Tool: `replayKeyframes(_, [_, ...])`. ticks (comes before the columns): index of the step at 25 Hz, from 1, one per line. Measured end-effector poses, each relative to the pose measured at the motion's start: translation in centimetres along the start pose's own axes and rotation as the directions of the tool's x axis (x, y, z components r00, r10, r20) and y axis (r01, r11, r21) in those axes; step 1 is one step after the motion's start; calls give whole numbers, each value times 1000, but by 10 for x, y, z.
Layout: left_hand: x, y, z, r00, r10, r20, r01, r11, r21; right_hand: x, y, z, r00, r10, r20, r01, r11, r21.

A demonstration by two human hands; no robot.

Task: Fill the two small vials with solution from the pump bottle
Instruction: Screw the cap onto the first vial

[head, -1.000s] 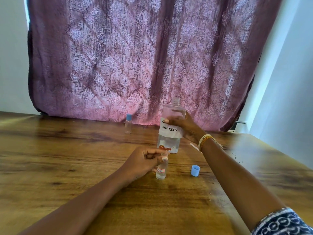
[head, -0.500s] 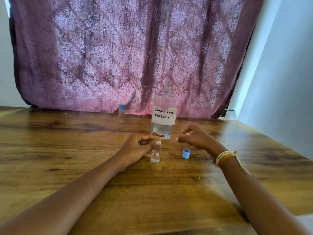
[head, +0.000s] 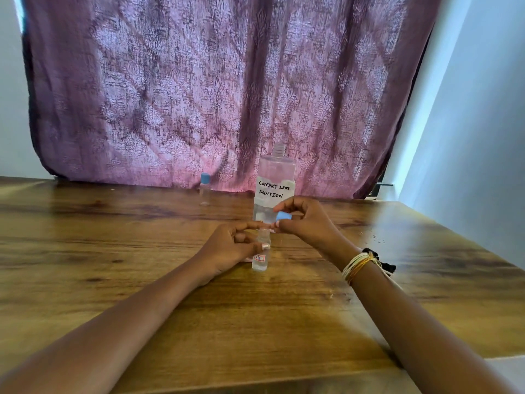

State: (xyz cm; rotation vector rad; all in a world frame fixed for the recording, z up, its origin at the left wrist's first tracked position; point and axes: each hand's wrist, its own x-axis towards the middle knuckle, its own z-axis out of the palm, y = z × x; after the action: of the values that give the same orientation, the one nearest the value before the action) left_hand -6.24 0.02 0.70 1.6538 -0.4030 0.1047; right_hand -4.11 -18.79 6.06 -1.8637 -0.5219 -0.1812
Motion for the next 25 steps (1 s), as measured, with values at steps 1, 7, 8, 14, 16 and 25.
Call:
replayKeyframes(1, [1, -2, -1, 1000, -12, -11, 12, 1000, -1, 0, -2, 3, 999, -32, -44, 34, 998, 50])
replayKeyframes(7, [3, -5, 1, 999, -45, -11, 45, 999, -3, -6, 4, 9, 991, -133, 17, 127, 974, 186])
replayKeyframes(8, [3, -6, 1, 999, -47, -16, 47, 999, -5, -7, 5, 9, 989, -145, 39, 136, 974, 182])
replayKeyframes(14, [1, -3, 0, 1000, 2, 15, -3, 999, 51, -9, 5, 5, 970, -196, 143, 185, 979, 83])
replayKeyframes(16, [0, -3, 0, 1000, 9, 19, -10, 997, 74, -9, 7, 4, 965, -191, 178, 183, 981, 61])
replayKeyframes(25, [-1, -2, -1, 999, 52, -3, -51, 988, 146, -8, 11, 21, 996, -53, 69, 57, 996, -67])
